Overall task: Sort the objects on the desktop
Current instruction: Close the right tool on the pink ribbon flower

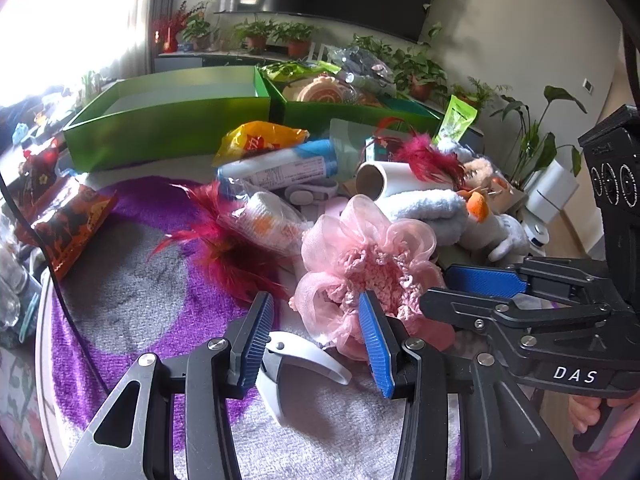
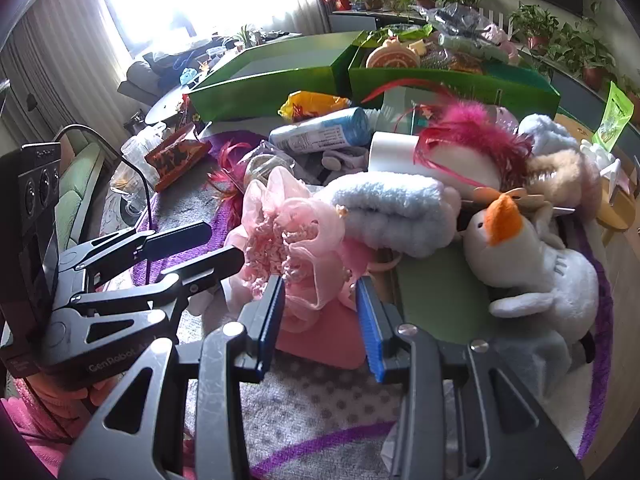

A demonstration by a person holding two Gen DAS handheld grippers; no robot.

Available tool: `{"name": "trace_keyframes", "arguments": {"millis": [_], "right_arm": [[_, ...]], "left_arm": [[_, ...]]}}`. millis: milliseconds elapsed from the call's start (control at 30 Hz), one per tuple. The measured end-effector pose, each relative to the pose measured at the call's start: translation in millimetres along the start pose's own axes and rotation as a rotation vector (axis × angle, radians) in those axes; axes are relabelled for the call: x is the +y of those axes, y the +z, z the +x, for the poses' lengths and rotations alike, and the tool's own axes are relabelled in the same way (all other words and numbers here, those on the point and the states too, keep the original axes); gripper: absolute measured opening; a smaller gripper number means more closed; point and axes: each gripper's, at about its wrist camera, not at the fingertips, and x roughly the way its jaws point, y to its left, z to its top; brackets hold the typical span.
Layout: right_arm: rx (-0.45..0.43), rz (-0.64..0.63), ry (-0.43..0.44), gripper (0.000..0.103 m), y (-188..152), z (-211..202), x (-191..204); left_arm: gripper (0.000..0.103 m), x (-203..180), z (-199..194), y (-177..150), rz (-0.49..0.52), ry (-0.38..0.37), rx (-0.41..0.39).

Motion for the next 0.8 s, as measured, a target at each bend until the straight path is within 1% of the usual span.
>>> {"name": "trace_keyframes", "arguments": {"millis": [33,67,133,167,233,300,433,567,700,800], "right_arm": [[0.000,0.003,0.004,0.034,0,1,-1],[0.002,0.005,0.009,0.026,1,2,-2],[0.002,0.004,-0.009,0.019,1,4,-3],[0.004,0.001,-0.021,0.013,1,5,-4],[0.009,0.005,-0.040,0.010,0,6,-7],[0.021,0.021,-0.040,0.009,-2,8,-13],[0.030,0.045,-0.033,0.009,-4,11,-20],[0.033,0.038,-0.037,0.010,-3,13,-19],[0.034,0.033,-0.034,0.011,-1,14,-17],[0.034,0.029,-0.034,0.012,-1,14,-17]], "left_arm": [[0.044,0,0,0,0.000,0.000,0.002],[0.044,0,1,0,0.000,-0.001,0.004],[0.044,0,2,0,-0.001,-0.004,0.008],[0.044,0,2,-1,-0.001,-0.005,0.010],[0.044,-1,3,-1,0.000,-0.013,0.012],[0.044,-2,4,-1,0.004,-0.026,0.015],[0.044,-5,7,0,0.016,-0.027,0.022],[0.044,-3,5,0,0.001,-0.042,0.024],[0.044,4,2,-2,-0.029,-0.024,0.036],[0.044,4,-1,-5,-0.013,-0.006,0.035]]}}
